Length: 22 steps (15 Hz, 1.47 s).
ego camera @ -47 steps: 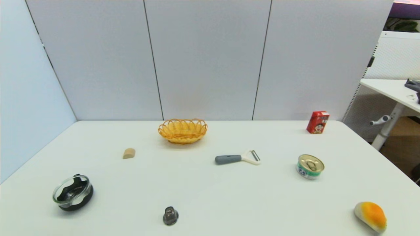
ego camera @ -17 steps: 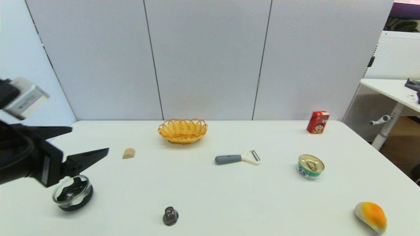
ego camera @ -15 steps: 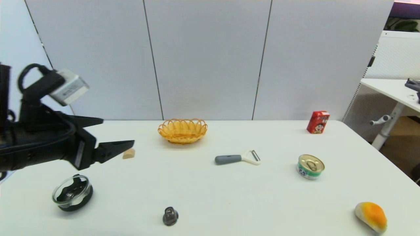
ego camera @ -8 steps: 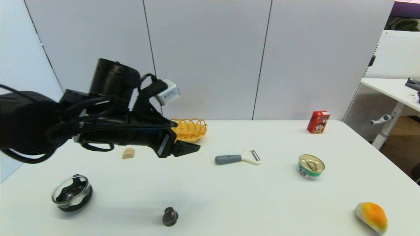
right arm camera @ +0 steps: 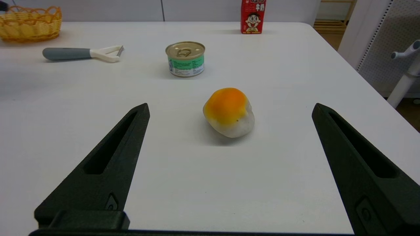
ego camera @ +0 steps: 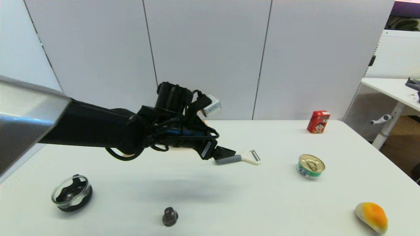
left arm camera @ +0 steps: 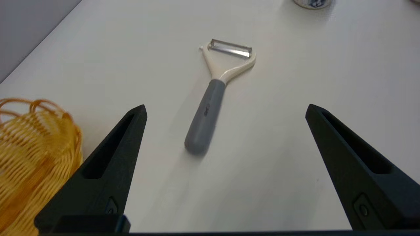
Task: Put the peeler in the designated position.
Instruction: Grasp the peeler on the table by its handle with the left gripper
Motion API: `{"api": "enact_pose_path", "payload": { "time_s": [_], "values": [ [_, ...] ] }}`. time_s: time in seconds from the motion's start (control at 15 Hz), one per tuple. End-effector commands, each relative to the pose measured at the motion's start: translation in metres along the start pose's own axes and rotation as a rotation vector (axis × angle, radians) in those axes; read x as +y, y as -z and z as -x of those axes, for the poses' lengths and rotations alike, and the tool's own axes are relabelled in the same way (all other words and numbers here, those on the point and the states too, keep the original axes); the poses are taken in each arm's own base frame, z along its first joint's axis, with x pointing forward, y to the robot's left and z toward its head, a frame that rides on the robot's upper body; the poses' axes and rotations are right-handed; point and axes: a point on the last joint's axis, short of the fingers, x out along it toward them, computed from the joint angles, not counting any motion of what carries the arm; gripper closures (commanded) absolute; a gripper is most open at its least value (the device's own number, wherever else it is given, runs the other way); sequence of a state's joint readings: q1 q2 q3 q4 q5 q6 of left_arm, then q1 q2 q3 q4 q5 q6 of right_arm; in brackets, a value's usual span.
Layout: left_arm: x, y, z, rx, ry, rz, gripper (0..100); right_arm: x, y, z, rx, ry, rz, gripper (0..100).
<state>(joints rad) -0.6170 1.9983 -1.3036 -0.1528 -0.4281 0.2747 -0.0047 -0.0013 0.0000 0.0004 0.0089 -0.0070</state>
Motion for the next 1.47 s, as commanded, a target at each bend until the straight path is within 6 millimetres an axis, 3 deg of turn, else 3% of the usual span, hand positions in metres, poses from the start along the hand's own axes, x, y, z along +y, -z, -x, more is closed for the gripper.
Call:
{"api": "enact_pose_path", "payload": {
  "time_s": [0.07,0.33,0.67,1.07,1.47],
  "values": [
    [0.004,0.010,-0.032,-0.006,0.043,-0.010,0,0.000,0.000,0.000,0.001,0.000,0.001,0],
    [0.010,0.025,-0.057,-0.003,0.081,-0.023,0,0.000,0.000,0.000,0.001,0.000,0.001,0],
    [0.013,0.030,-0.073,0.015,0.092,-0.024,0,0.000,0.000,0.000,0.001,0.000,0.001,0],
    [0.020,0.030,-0.072,0.137,0.109,-0.016,0,0.000,0.000,0.000,0.001,0.000,0.001,0],
    [0.028,0.034,-0.075,0.147,0.090,-0.003,0,0.000,0.000,0.000,0.001,0.000,0.001,0]
  ]
}}
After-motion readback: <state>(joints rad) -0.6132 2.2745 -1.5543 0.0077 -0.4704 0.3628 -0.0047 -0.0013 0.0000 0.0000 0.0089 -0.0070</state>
